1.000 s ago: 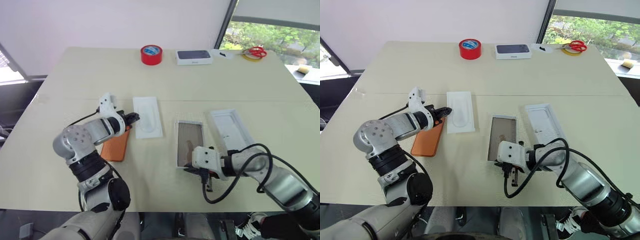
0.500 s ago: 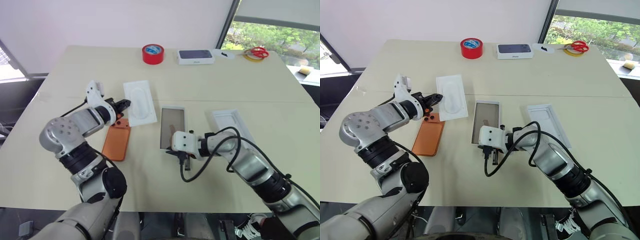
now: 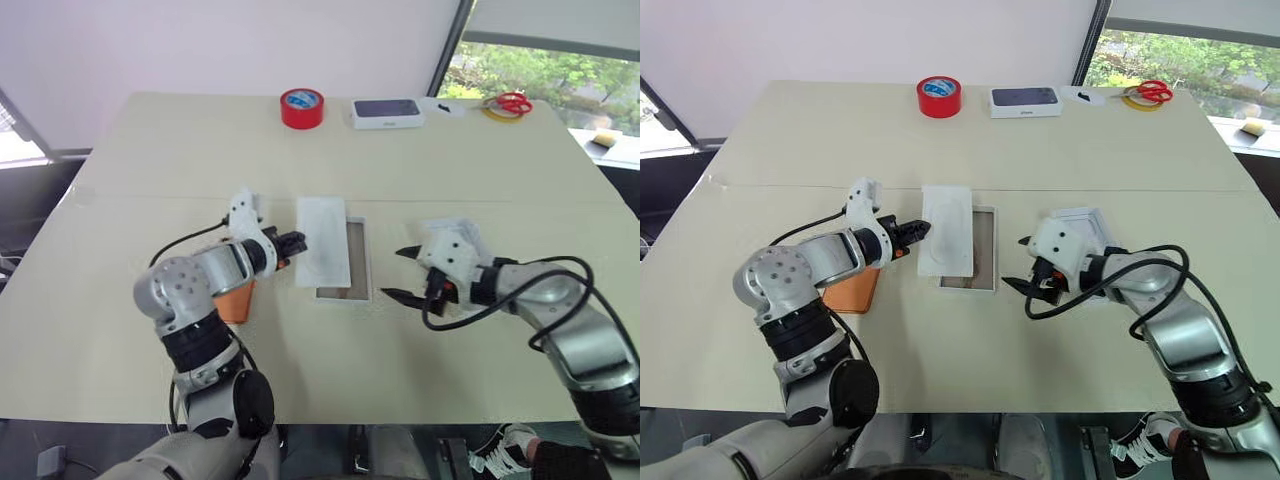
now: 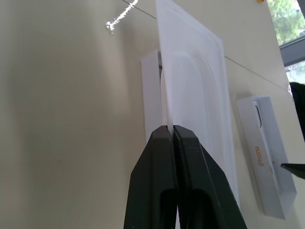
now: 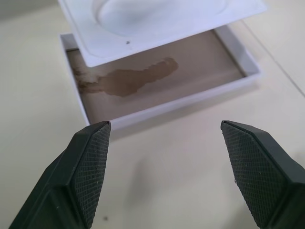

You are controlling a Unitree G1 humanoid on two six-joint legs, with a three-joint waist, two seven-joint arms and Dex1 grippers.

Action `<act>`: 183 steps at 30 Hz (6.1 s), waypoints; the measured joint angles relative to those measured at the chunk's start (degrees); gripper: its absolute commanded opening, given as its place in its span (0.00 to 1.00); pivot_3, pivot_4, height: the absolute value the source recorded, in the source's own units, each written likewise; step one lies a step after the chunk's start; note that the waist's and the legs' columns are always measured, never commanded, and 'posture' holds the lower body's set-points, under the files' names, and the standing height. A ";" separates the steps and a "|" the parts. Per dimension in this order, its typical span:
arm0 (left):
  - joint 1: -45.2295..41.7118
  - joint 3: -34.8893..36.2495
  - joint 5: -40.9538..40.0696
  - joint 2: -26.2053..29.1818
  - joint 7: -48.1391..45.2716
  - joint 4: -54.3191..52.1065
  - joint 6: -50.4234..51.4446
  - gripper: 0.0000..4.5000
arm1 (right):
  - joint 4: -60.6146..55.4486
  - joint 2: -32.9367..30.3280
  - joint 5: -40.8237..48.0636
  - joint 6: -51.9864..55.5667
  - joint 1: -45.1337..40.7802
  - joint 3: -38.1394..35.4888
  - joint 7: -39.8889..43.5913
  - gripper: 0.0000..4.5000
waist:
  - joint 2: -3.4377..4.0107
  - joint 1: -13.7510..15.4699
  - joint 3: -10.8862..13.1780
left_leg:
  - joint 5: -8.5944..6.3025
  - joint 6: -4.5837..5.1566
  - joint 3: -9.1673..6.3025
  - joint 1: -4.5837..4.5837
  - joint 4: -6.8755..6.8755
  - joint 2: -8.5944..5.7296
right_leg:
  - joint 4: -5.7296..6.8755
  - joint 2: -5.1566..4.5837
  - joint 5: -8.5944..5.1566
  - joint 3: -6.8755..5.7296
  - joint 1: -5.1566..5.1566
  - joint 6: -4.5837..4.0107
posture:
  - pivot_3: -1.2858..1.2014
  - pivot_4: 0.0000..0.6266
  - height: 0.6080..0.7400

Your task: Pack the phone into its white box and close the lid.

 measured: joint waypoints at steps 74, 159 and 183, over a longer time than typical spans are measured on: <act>30.32 -7.69 -8.80 47.46 -28.76 -0.33 -31.09 0.95 | 16.17 27.83 -14.83 4.46 -22.09 23.73 -13.49 0.00 | 0.20 -1.54 -0.01 | 0.00 0.01 0.16 -0.07 -0.21 0.08 | 0.14 0.02 0.00 0.13 -0.36 -0.02 | 0.52 0.24 0.93; 17.63 11.69 -37.21 25.90 0.38 12.43 0.02 0.01 | 9.78 22.39 -18.30 8.47 -21.13 23.52 -6.08 0.00 | 0.30 -1.17 -0.53 | -0.01 -0.03 0.03 -0.01 -0.24 -0.06 | 0.00 -0.14 -0.01 0.03 -0.14 -0.01 | 0.52 0.24 0.93; 18.42 1.41 -33.14 37.99 -5.08 10.78 -4.20 0.99 | 22.98 30.76 -19.83 9.59 -25.88 33.09 -11.25 0.00 | 0.29 -1.19 -0.54 | 0.01 -0.06 0.06 0.00 -0.31 -0.06 | -0.01 -0.13 -0.01 0.04 -0.43 -0.03 | 0.52 0.24 0.93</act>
